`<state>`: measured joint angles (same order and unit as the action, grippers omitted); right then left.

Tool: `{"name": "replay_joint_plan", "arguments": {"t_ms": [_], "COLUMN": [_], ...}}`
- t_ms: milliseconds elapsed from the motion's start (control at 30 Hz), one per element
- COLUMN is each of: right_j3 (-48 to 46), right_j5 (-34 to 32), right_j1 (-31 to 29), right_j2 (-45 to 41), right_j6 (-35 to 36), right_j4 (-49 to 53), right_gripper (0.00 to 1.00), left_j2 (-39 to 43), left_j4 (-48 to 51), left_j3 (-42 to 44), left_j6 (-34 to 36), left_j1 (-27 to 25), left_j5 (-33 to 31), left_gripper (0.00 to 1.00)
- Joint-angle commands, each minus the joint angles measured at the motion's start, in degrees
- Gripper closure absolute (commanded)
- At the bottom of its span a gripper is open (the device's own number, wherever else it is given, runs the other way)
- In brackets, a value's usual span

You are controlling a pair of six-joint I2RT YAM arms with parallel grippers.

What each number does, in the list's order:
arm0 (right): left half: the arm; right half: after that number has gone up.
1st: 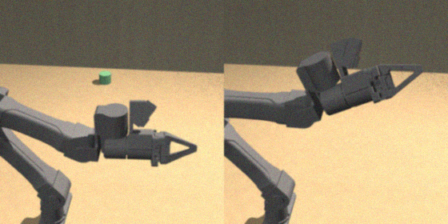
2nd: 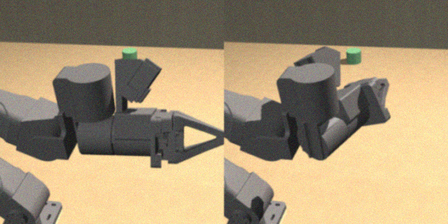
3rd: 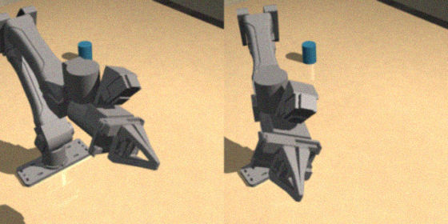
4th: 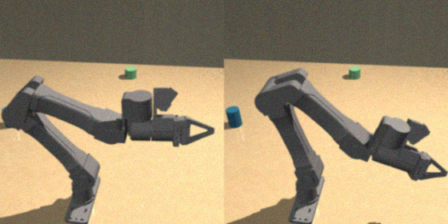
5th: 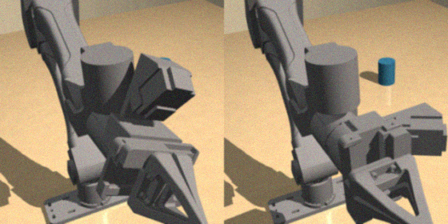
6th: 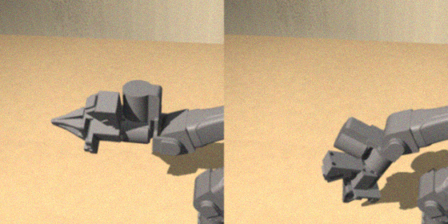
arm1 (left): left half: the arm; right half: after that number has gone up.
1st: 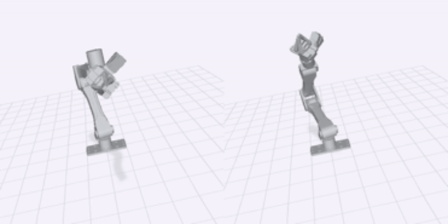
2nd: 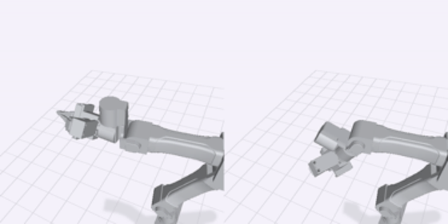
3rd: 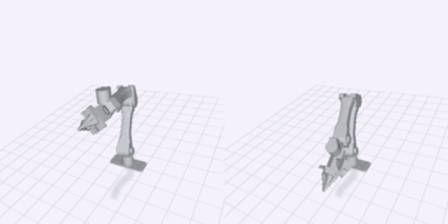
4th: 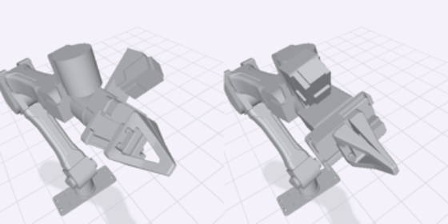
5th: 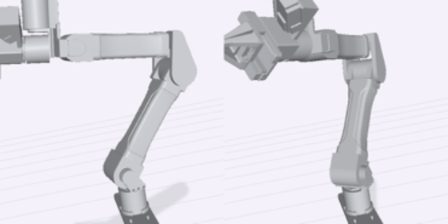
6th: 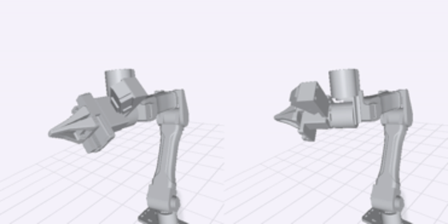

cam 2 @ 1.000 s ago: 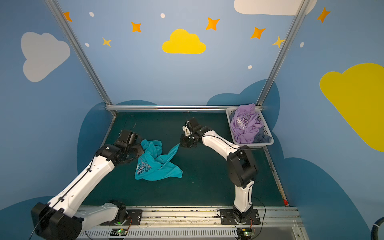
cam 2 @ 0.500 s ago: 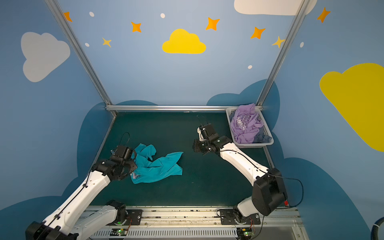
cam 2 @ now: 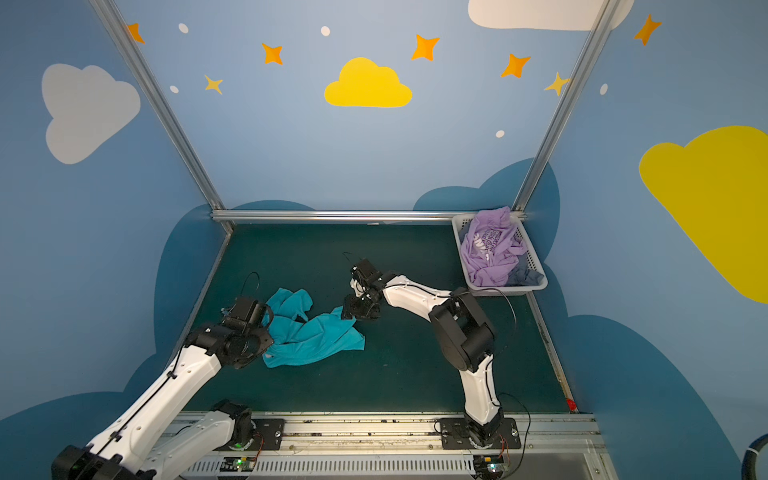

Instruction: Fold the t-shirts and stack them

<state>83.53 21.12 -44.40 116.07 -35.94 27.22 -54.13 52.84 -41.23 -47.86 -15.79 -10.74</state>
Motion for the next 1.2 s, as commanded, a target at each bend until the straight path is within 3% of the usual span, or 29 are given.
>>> {"name": "replay_joint_plan", "arguments": {"t_ms": [0, 100, 300, 600, 667, 733, 767, 833, 867, 1167], "right_j3": [2.1, 2.1, -0.5, 0.2, 1.7, 4.8, 6.4, 10.1, 11.5, 21.6], "right_j5": [4.4, 3.5, -4.3, 3.3, 5.0, 6.7, 7.2, 7.3, 6.9, -0.2], "right_j1": [1.4, 2.1, 3.0, 2.1, 1.9, 2.1, 2.2, 2.9, 3.3, 10.2], "right_j2": [2.1, 1.0, -2.1, 3.1, 4.1, 5.2, 5.4, 5.0, 4.5, -12.6], "right_j6": [-2.3, -2.6, -2.2, -5.3, -5.2, -4.6, -4.1, -2.3, -1.5, 6.7], "right_j4": [-2.1, -1.4, 3.4, -4.2, -5.8, -5.6, -4.8, -2.2, -0.8, 7.7], "right_gripper": [0.44, 0.43, 0.32, 0.38, 0.43, 0.56, 0.64, 0.96, 1.00, 1.00], "left_j2": [0.3, 0.6, 0.3, -0.6, -1.0, -1.3, -1.4, -1.5, -1.5, -3.6], "left_j4": [0.4, 0.0, -0.7, -2.0, -2.5, -3.0, -3.2, -3.6, -3.7, -4.4], "left_j3": [0.9, 1.1, 1.1, 1.5, 1.7, 1.6, 1.5, 1.0, 0.6, -8.5], "left_j6": [-0.6, -0.4, -0.3, -0.5, -0.6, -0.7, -0.7, -0.8, -0.8, 2.1], "left_j1": [0.2, 0.1, 0.1, 0.2, 0.2, 0.1, 0.1, 0.1, 0.1, 0.3], "left_j5": [0.1, -0.2, 0.4, 1.7, 1.9, 2.2, 2.3, 2.6, 2.5, 0.0], "left_gripper": [0.96, 0.96, 0.96, 0.96, 0.96, 0.96, 0.96, 0.96, 0.96, 0.96]}}
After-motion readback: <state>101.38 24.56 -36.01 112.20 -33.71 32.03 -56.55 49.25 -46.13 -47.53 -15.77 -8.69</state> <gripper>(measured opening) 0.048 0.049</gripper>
